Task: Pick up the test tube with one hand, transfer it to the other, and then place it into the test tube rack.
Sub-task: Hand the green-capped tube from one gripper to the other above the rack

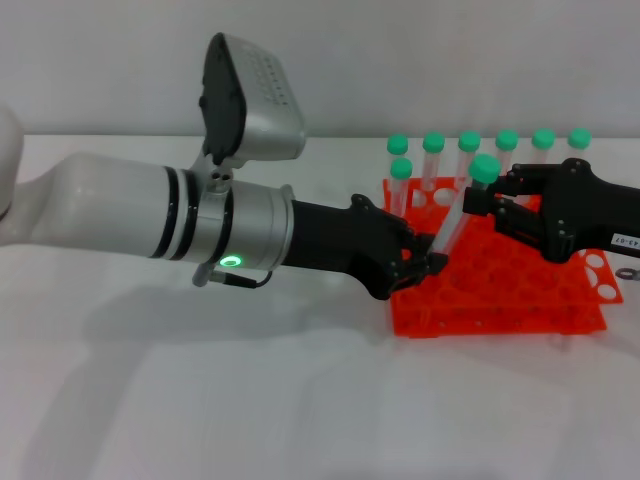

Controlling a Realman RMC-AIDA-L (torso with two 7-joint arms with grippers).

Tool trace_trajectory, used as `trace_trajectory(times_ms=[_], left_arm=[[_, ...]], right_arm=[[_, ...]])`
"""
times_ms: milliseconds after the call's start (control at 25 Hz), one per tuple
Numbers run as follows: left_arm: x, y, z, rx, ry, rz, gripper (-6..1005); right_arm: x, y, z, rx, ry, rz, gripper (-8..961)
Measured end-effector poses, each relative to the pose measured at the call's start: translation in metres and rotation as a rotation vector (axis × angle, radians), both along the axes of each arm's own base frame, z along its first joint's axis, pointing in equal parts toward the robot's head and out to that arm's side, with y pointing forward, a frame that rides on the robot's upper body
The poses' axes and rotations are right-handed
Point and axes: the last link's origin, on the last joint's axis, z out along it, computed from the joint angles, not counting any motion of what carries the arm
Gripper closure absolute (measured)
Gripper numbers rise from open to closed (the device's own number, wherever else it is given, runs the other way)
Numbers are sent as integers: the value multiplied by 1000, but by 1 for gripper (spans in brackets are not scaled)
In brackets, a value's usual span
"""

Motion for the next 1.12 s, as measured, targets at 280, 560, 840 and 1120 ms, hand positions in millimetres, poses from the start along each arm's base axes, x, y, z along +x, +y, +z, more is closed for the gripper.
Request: trace_trajectory(times_ms=[280,560,840,1120], left_arm=[[-16,-6,17,71,-40,41,807],[-16,-7,19,77,-52,43,808],[-14,-6,19,76,-47,36,808],[-13,-5,19,76,-46,31,808]], right_arm=[[2,3,2,14,-7,-12,727],[-1,4,0,20,-11,1,728],[-3,5,-1,21,-18,12,681],[-3,3,1,16,-24,30,626]])
